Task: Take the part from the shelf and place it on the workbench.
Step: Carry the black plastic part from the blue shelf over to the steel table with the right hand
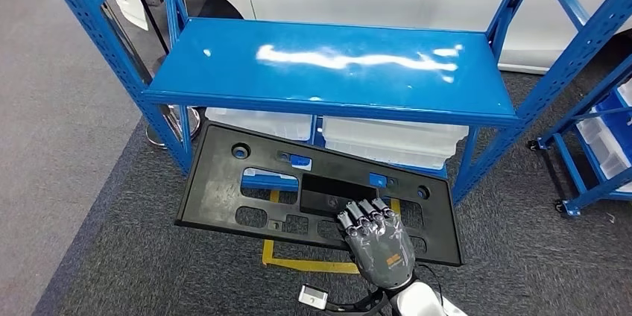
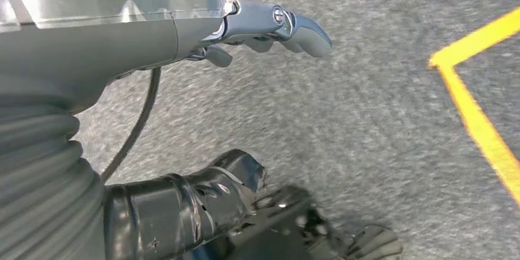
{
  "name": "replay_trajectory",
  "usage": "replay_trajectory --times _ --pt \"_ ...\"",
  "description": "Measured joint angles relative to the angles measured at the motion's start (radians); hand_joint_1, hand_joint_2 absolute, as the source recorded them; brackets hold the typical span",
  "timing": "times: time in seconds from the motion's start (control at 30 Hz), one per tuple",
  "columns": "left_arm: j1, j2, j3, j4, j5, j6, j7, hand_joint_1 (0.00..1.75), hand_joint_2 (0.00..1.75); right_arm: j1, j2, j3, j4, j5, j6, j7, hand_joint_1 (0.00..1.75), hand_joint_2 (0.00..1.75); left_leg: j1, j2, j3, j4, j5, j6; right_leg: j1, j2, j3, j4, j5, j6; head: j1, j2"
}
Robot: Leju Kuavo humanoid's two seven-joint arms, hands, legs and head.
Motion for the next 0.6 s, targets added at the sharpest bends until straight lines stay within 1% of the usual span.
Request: replay_trajectory --times 0.03,0.07,0.1,0.13,0.17,0.2,0.23,0.27,0.3,0.33,0.4,0.43,0.47,0.5,0.53,0.57,0.6 --pt "0.001 0.000 0.000 0.000 0.000 -0.001 -0.002 0.00 1.75 0.003 0.000 -0.003 0.001 0.000 0.000 -0.002 1.75 1.75 -0.001 0.000 -0.012 0.001 0.009 0.004 0.000 0.001 -0.016 0.061 -0.048 0.002 0.000 0.000" --pt "0.001 0.000 0.000 0.000 0.000 -0.001 -0.003 0.00 1.75 0.007 0.001 -0.007 0.003 0.000 0.001 -0.005 1.75 1.75 -0.002 0.001 -0.024 0.003 0.018 0.005 -0.001 0.001 -0.030 0.125 -0.080 0.005 0.000 0.000" --pt "0.002 0.000 0.000 0.000 0.000 -0.001 -0.004 0.00 1.75 0.010 0.001 -0.010 0.005 0.000 0.002 -0.008 1.75 1.75 -0.003 0.002 -0.036 0.005 0.027 0.005 -0.002 0.001 -0.038 0.177 -0.088 0.007 0.000 0.000" --pt "0.004 0.000 0.000 0.000 0.000 -0.002 -0.004 0.00 1.75 0.013 0.002 -0.012 0.008 0.000 0.002 -0.012 1.75 1.75 -0.003 0.002 -0.048 0.009 0.034 0.003 -0.002 0.001 -0.033 0.201 -0.073 0.009 0.000 0.000" --pt "0.004 0.000 0.000 0.000 0.000 -0.002 -0.005 0.00 1.75 0.014 0.002 -0.013 0.010 0.000 0.003 -0.015 1.75 1.75 -0.002 0.003 -0.061 0.015 0.040 0.001 -0.004 0.001 -0.009 0.187 -0.046 0.010 0.000 0.000" --pt "0.005 0.000 0.000 0.000 0.000 -0.002 -0.005 0.00 1.75 0.016 0.003 -0.014 0.011 0.000 0.003 -0.018 1.75 1.75 -0.002 0.003 -0.072 0.023 0.044 -0.001 -0.006 0.001 0.035 0.137 -0.024 0.010 0.000 0.000" --pt "0.005 0.000 0.000 0.000 0.000 -0.002 -0.005 0.00 1.75 0.017 0.004 -0.016 0.012 -0.001 0.004 -0.020 1.75 1.75 -0.003 0.003 -0.084 0.032 0.046 -0.004 -0.007 0.001 0.086 0.071 -0.019 0.008 0.000 0.000" --pt "0.005 0.000 0.000 0.000 0.000 -0.002 -0.005 0.00 1.75 0.018 0.006 -0.019 0.012 -0.002 0.004 -0.023 1.75 1.75 -0.004 0.003 -0.093 0.042 0.047 -0.008 -0.006 0.001 0.130 0.009 -0.025 0.005 0.000 0.000" --pt "0.005 0.000 0.000 0.000 0.000 -0.001 -0.006 0.00 1.75 0.019 0.008 -0.023 0.012 -0.002 0.004 -0.027 1.75 1.75 -0.006 0.002 -0.101 0.050 0.048 -0.012 -0.005 0.002 0.157 -0.036 -0.040 0.000 0.000 0.000" --pt "0.004 0.000 0.000 0.000 0.001 -0.001 -0.006 0.00 1.75 0.020 0.011 -0.027 0.012 -0.003 0.005 -0.031 1.75 1.75 -0.006 0.002 -0.107 0.056 0.049 -0.017 -0.002 0.003 0.165 -0.055 -0.053 -0.005 -0.001 0.000" --pt "0.004 0.000 0.000 0.000 0.001 0.000 -0.008 0.00 1.75 0.024 0.014 -0.036 0.013 -0.006 0.006 -0.040 1.75 1.75 -0.005 0.002 -0.115 0.064 0.051 -0.029 -0.002 0.004 0.161 -0.066 -0.053 -0.021 -0.001 0.000" --pt "0.005 0.001 0.000 0.000 0.002 0.001 -0.008 0.00 1.75 0.026 0.016 -0.039 0.013 -0.008 0.007 -0.045 1.75 1.75 -0.003 0.000 -0.121 0.076 0.041 -0.035 -0.003 0.003 0.158 -0.069 -0.049 -0.029 -0.001 0.000" --pt "0.005 0.001 0.001 0.000 0.002 0.001 -0.009 0.00 1.75 0.027 0.018 -0.042 0.013 -0.011 0.008 -0.050 1.75 1.75 -0.002 -0.001 -0.133 0.102 0.020 -0.041 -0.004 0.003 0.156 -0.072 -0.044 -0.037 -0.001 0.000" --pt "0.006 0.001 0.001 0.000 0.002 0.002 -0.009 0.00 1.75 0.028 0.021 -0.045 0.013 -0.015 0.008 -0.054 1.75 1.75 0.001 -0.003 -0.153 0.149 -0.012 -0.046 -0.004 0.002 0.152 -0.074 -0.039 -0.043 -0.002 0.000" --pt "0.006 0.001 0.001 0.000 0.002 0.003 -0.010 0.00 1.75 0.029 0.023 -0.048 0.013 -0.022 0.008 -0.059 1.75 1.75 0.003 -0.003 -0.178 0.210 -0.048 -0.051 -0.003 0.002 0.147 -0.074 -0.035 -0.047 -0.003 0.000" --pt "0.007 0.001 0.001 0.000 0.002 0.003 -0.010 0.00 1.75 0.032 0.024 -0.051 0.013 -0.029 0.008 -0.064 1.75 1.75 0.005 -0.003 -0.204 0.273 -0.078 -0.055 -0.002 0.002 0.142 -0.073 -0.032 -0.049 -0.003 0.000" --pt "0.008 0.001 0.001 0.000 0.002 0.003 -0.010 0.00 1.75 0.037 0.025 -0.054 0.013 -0.035 0.007 -0.067 1.75 1.75 0.007 -0.003 -0.221 0.319 -0.093 -0.058 0.000 0.002 0.137 -0.072 -0.029 -0.049 -0.003 0.000"
